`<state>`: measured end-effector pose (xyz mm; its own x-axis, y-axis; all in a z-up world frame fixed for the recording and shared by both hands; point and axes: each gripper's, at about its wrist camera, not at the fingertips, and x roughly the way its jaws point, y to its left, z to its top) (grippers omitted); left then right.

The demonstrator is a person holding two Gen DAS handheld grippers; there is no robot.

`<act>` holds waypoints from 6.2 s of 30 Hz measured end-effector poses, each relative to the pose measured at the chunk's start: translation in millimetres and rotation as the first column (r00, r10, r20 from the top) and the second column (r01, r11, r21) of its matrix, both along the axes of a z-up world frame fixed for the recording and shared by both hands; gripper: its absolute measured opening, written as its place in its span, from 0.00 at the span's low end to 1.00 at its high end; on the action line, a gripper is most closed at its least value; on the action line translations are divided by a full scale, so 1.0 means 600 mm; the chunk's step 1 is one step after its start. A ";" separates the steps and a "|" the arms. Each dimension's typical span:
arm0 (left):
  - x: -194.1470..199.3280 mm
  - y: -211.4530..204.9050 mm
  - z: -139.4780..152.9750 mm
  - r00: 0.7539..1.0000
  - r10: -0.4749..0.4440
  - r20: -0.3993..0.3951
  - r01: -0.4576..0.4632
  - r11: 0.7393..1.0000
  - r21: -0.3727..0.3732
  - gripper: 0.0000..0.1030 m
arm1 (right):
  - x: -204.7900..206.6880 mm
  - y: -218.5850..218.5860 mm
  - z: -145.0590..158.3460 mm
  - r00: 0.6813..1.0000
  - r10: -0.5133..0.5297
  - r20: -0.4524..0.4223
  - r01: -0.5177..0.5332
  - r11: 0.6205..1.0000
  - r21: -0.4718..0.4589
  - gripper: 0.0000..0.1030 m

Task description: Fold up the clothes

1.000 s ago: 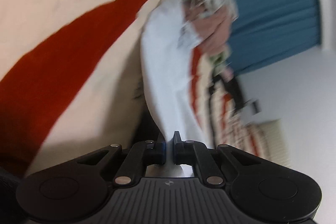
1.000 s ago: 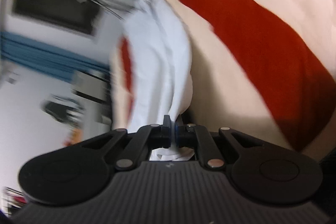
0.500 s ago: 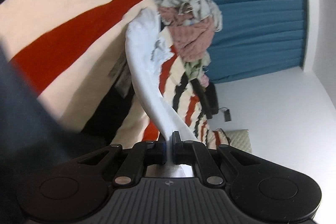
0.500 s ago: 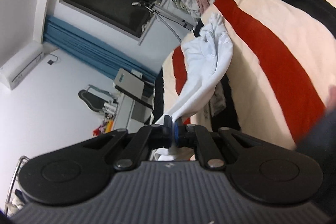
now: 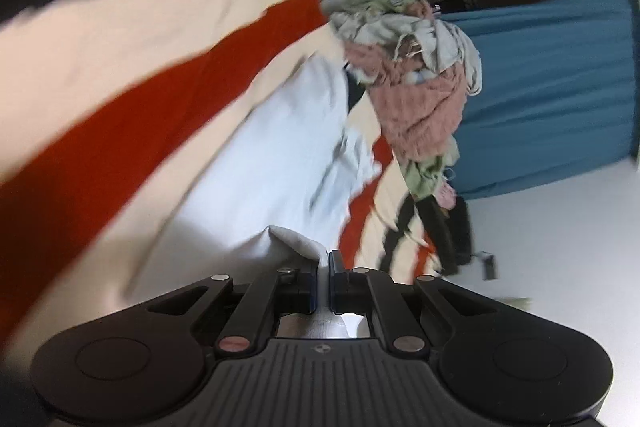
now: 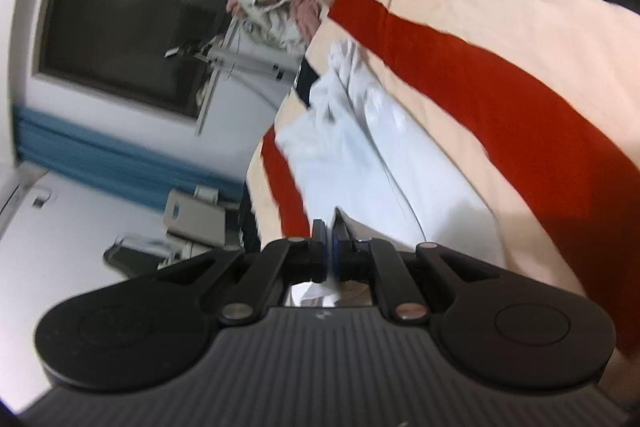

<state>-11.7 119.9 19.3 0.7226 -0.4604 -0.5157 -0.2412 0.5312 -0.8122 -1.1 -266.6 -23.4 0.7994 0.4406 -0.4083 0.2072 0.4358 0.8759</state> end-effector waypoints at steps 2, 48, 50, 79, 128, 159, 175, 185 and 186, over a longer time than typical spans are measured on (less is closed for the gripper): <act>0.069 -0.010 -0.002 0.999 -0.018 0.045 0.015 0.998 0.061 0.06 | 0.054 0.000 -0.008 1.000 -0.014 0.010 0.014 1.000 -0.015 0.06; 0.117 -0.042 -0.121 0.957 -0.273 0.097 0.164 0.786 0.596 0.82 | 0.187 0.067 -0.131 0.957 0.290 0.004 -0.235 0.785 -0.573 0.04; 0.105 -0.043 -0.112 0.956 -0.271 0.114 0.150 0.785 0.601 0.82 | 0.172 0.063 -0.119 0.967 0.253 0.025 -0.188 0.779 -0.599 0.04; -0.092 -0.087 -0.040 0.906 -0.387 0.174 0.157 0.686 0.711 0.86 | -0.075 0.092 0.003 0.944 0.213 0.251 0.043 0.677 -0.735 0.89; -0.171 0.025 0.041 0.973 -0.050 0.226 0.020 0.990 0.136 0.05 | -0.218 0.036 0.048 0.947 0.081 0.311 -0.002 0.969 -0.246 0.08; 0.128 -0.059 -0.063 0.906 -0.295 0.305 0.137 0.883 0.450 0.84 | 0.121 0.050 -0.040 0.938 0.251 0.239 -0.153 0.918 -0.366 0.86; 0.149 -0.088 -0.111 0.953 -0.287 0.097 0.150 0.724 0.673 0.80 | 0.144 0.129 -0.076 0.934 0.351 0.070 -0.195 0.663 -0.722 0.55; 0.036 -0.086 -0.089 0.948 -0.307 0.081 0.166 0.698 0.697 0.80 | 0.039 0.120 -0.077 0.955 0.296 0.029 -0.182 0.658 -0.731 0.55; 0.031 -0.088 -0.094 0.950 -0.306 0.063 0.177 0.693 0.699 0.80 | 0.038 0.121 -0.085 0.957 0.290 0.012 -0.189 0.655 -0.732 0.54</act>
